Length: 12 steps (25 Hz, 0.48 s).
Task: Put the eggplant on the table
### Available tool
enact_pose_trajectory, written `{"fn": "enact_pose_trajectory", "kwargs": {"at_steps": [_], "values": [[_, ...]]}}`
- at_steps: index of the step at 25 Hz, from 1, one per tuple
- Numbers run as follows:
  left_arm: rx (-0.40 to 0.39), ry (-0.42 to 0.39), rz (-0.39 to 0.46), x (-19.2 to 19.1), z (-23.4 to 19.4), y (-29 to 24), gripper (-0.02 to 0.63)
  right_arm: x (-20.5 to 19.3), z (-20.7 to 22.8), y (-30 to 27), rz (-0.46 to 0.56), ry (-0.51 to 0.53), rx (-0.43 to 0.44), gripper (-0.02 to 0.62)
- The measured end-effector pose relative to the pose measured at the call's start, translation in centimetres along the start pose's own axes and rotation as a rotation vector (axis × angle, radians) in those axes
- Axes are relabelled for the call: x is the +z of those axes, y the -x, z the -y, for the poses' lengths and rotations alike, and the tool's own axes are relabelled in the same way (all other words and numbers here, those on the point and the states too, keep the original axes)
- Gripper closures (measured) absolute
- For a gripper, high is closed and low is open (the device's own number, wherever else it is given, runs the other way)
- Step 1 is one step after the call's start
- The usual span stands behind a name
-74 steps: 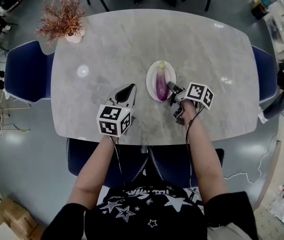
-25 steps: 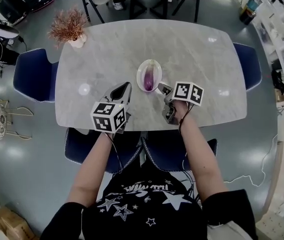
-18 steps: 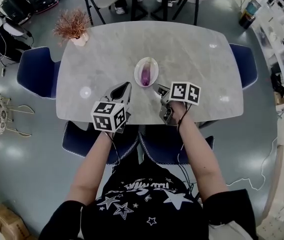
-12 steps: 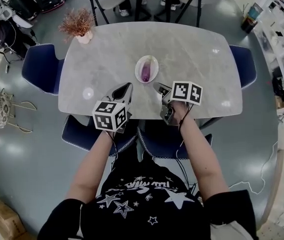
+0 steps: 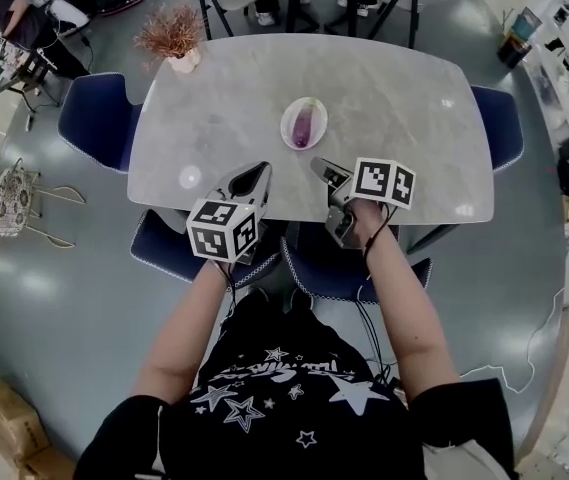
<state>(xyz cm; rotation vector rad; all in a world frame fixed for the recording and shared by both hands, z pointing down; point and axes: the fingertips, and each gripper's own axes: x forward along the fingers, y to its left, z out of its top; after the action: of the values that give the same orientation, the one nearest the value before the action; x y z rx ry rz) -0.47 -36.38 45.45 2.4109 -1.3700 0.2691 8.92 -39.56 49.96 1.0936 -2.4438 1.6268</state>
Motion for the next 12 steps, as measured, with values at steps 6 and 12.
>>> {"fn": "enact_pose_trajectory", "kwargs": {"at_steps": [6, 12], "values": [[-0.014, -0.001, 0.005, -0.1, -0.3, 0.4, 0.598, -0.5, -1.0, -0.2, 0.021, -0.015, 0.014, 0.535], [-0.069, -0.005, 0.02, 0.4, 0.7, 2.1, 0.598, -1.2, -2.9, 1.3, 0.064, -0.009, -0.001, 0.535]]}}
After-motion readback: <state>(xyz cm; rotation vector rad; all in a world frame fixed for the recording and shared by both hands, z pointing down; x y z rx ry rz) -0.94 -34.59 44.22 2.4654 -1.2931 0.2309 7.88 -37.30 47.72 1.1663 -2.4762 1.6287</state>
